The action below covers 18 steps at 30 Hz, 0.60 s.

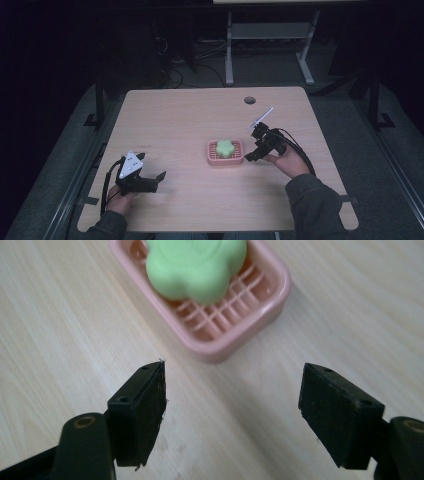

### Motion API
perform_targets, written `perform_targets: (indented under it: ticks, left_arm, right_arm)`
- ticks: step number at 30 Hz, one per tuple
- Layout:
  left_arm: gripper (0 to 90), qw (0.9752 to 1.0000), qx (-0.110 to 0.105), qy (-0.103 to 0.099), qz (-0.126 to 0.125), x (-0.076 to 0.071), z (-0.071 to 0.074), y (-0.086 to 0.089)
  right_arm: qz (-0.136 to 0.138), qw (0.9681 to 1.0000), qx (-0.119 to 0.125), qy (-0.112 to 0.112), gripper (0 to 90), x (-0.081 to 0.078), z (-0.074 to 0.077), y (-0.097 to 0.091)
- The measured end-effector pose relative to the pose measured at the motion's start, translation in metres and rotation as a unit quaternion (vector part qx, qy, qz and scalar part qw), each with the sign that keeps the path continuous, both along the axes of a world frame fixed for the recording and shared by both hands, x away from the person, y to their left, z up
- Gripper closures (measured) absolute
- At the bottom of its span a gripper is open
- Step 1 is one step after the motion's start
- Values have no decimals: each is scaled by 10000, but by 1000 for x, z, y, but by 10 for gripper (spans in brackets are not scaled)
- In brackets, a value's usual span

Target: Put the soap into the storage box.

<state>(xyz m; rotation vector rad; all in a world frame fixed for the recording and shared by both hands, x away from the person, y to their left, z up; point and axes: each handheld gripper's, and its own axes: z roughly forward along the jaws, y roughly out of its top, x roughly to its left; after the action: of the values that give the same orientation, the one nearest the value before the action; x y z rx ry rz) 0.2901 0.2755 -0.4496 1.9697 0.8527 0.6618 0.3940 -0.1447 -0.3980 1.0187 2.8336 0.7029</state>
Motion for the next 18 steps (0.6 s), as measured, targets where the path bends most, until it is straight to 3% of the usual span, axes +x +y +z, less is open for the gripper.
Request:
perform_targets:
  ticks: [18]
  left_arm:
    - [2, 10000, 20, 9, -14, 0, 0, 0]
  right_arm:
    - [-65, 9999, 81, 53, 266, -23, -11, -24]
